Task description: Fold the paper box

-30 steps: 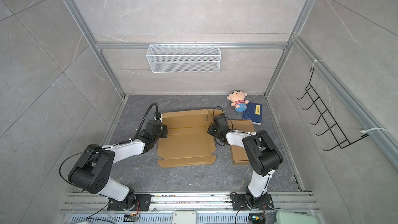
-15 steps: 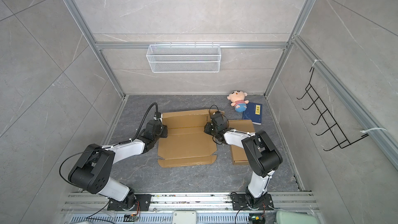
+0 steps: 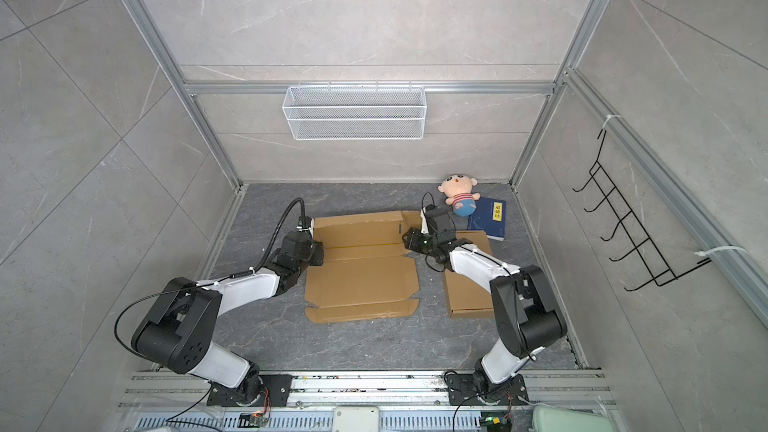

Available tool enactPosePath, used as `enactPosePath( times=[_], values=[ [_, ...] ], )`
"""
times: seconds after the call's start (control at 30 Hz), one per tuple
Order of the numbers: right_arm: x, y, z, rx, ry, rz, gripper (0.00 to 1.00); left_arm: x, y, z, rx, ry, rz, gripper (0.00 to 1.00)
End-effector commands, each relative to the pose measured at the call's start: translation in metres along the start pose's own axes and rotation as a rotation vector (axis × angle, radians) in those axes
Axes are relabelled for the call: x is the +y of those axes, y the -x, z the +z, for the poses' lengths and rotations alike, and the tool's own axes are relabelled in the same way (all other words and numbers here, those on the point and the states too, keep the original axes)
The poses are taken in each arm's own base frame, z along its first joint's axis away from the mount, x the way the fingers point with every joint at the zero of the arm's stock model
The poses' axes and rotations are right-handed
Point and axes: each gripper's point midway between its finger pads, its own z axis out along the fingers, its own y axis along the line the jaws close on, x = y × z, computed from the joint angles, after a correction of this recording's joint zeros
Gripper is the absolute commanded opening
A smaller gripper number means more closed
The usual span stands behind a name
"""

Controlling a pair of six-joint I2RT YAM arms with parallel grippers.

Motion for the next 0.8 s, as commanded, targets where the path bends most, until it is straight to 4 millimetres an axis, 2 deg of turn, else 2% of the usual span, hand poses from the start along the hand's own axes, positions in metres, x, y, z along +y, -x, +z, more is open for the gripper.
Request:
enactPosePath(
  times=[0.0, 0.13, 0.17, 0.23, 0.3, 0.53, 0.77],
  values=[
    [0.000, 0.007, -0.041, 0.087, -0.040, -0.169, 0.49, 0.004, -0.018, 0.004, 0.082, 0.021, 0.088, 0.00],
    [-0.020, 0.045, -0.085, 0.039, -0.196, -0.281, 0.54, 0.005, -0.017, 0.005, 0.098, 0.016, 0.085, 0.00],
    [-0.023, 0.055, -0.093, 0.022, -0.235, -0.303, 0.56, 0.005, -0.017, 0.006, 0.100, 0.015, 0.083, 0.00],
    [-0.028, 0.068, -0.097, 0.012, -0.280, -0.372, 0.63, 0.006, -0.017, 0.007, 0.105, 0.014, 0.080, 0.00],
    [-0.026, 0.070, -0.089, 0.039, -0.260, -0.446, 0.66, 0.006, -0.017, 0.008, 0.111, 0.012, 0.078, 0.00],
    [-0.009, 0.072, -0.050, 0.138, -0.106, -0.664, 0.68, 0.005, -0.017, 0.010, 0.120, 0.005, 0.079, 0.00],
    [-0.021, 0.070, -0.015, 0.273, -0.094, -0.731, 0.65, 0.005, -0.019, 0.011, 0.127, 0.002, 0.077, 0.00]
  ],
)
